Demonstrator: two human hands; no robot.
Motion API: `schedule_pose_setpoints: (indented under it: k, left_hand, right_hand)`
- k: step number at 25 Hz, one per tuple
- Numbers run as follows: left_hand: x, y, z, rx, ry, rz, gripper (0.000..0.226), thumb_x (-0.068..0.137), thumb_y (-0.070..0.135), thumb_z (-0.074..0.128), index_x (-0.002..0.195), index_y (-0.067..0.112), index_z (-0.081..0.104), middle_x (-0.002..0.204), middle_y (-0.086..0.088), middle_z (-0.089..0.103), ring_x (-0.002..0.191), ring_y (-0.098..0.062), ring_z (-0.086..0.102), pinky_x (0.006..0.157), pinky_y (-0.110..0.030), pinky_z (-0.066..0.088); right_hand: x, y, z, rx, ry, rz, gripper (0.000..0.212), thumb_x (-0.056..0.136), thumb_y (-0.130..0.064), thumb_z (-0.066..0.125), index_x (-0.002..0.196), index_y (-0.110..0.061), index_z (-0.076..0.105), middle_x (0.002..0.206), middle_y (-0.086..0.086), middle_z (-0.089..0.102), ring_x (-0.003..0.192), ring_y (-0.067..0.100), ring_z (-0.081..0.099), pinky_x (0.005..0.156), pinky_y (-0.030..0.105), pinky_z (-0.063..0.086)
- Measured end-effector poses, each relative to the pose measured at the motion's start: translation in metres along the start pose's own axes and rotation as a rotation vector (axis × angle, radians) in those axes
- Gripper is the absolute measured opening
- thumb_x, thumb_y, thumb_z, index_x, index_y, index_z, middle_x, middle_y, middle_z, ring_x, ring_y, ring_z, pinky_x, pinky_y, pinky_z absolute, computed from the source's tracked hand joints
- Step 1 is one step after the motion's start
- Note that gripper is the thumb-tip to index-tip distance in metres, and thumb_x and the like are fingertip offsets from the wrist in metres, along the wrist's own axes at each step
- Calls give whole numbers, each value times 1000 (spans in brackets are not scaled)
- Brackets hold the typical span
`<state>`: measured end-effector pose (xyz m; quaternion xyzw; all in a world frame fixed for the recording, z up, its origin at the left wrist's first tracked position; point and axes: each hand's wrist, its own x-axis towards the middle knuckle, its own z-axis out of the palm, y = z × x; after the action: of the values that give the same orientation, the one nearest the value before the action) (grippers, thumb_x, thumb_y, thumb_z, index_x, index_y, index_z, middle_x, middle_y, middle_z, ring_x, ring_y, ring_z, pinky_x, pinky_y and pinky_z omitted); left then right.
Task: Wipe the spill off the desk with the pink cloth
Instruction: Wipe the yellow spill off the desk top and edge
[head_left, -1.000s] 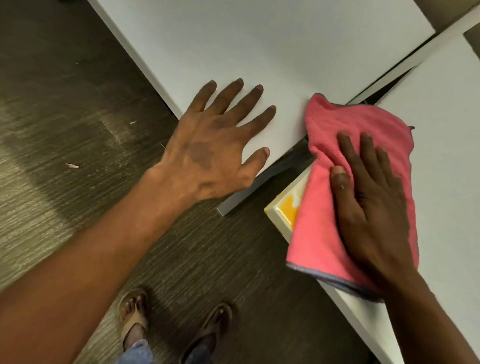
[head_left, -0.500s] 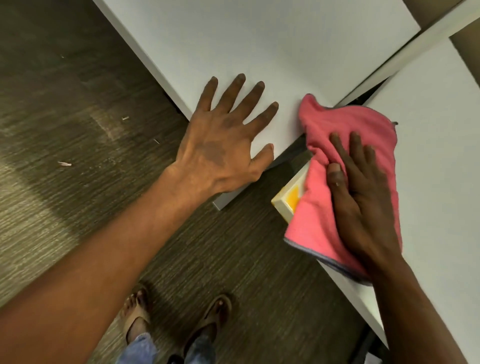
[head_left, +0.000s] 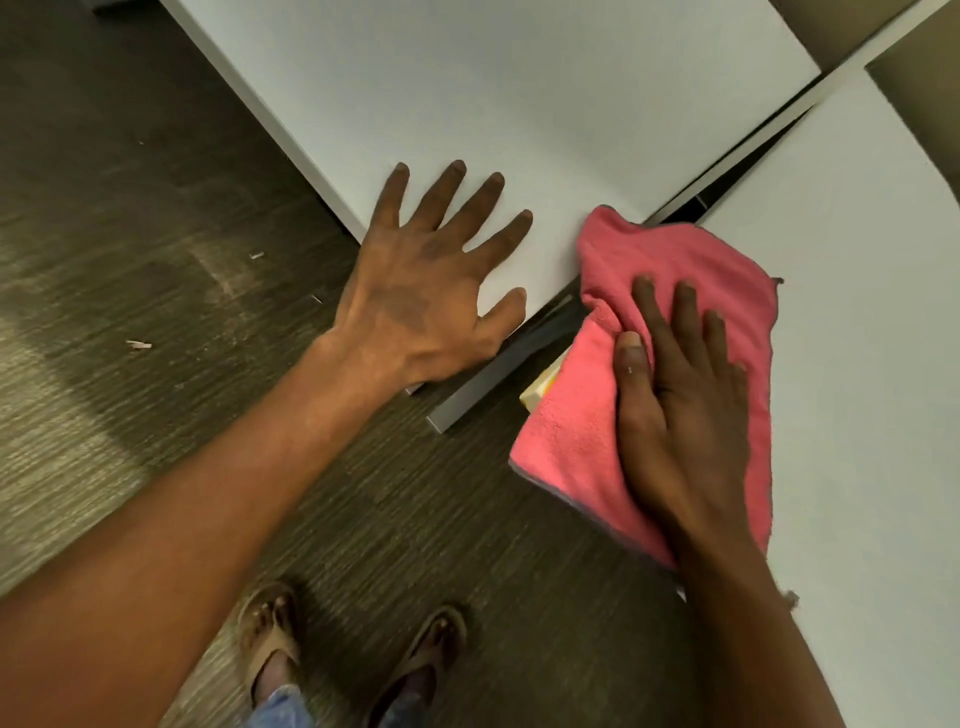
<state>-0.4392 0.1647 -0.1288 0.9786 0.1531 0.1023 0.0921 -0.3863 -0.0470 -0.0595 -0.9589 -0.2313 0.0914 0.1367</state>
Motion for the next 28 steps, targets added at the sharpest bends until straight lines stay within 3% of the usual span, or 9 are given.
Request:
schedule_pose_setpoints:
  k: [5, 10, 14, 17, 20, 23, 28]
  left_hand:
    - [-2, -2, -5, -4, -19, 13, 73, 95, 68, 11, 160, 37, 18, 170, -1, 14, 158, -28, 7, 125, -59, 5]
    - [-2, -1, 1, -1, -11, -8, 75, 94, 73, 5, 160, 39, 15, 171, 1, 9, 158, -26, 3, 125, -59, 2]
    - [-1, -1, 1, -20, 18, -13, 75, 93, 73, 10, 160, 40, 19, 170, 1, 13, 158, -26, 6, 125, -58, 3]
    - [-1, -4, 0, -22, 9, 1, 75, 93, 74, 10, 160, 40, 18, 170, 1, 13, 158, -26, 6, 126, -58, 3]
    - [-1, -3, 0, -20, 1, -7, 74, 94, 73, 9, 160, 40, 16, 171, 2, 10, 158, -26, 4, 125, -58, 3]
    - [-1, 0, 0, -15, -7, -9, 74, 94, 72, 9, 160, 40, 14, 171, 1, 8, 158, -26, 3, 125, -59, 2]
    - [-2, 0, 0, -16, 11, -14, 75, 93, 71, 12, 160, 38, 19, 170, 0, 13, 158, -26, 6, 125, -58, 4]
  right_hand:
    - [-31, 20, -7, 31, -66, -145, 56, 100, -64, 15, 156, -62, 9, 168, -33, -3, 158, -4, -9, 131, 36, -7]
    - [-4, 19, -10, -6, 7, 95, 64, 95, -65, 9, 159, -57, 4, 173, -19, -6, 161, 10, -8, 131, 46, -5]
    - [-6, 8, -3, -60, -54, -56, 58, 97, -65, 8, 153, -62, -8, 171, -22, -14, 160, 8, -14, 130, 42, -9]
    - [-35, 32, -11, -57, -95, -127, 58, 99, -63, 13, 157, -61, 2, 169, -30, -9, 157, -4, -12, 131, 38, -7]
    - [-42, 40, -18, -58, -50, -9, 58, 97, -62, 13, 154, -62, 6, 170, -29, -5, 158, -3, -9, 132, 41, -3]
    - [-27, 21, -12, -60, -21, 80, 62, 94, -66, 7, 154, -61, -2, 170, -23, -11, 159, 6, -12, 131, 43, -5]
    - [-34, 5, -2, -99, -82, -111, 60, 94, -68, 3, 153, -65, -10, 168, -28, -19, 158, 3, -19, 131, 41, -9]
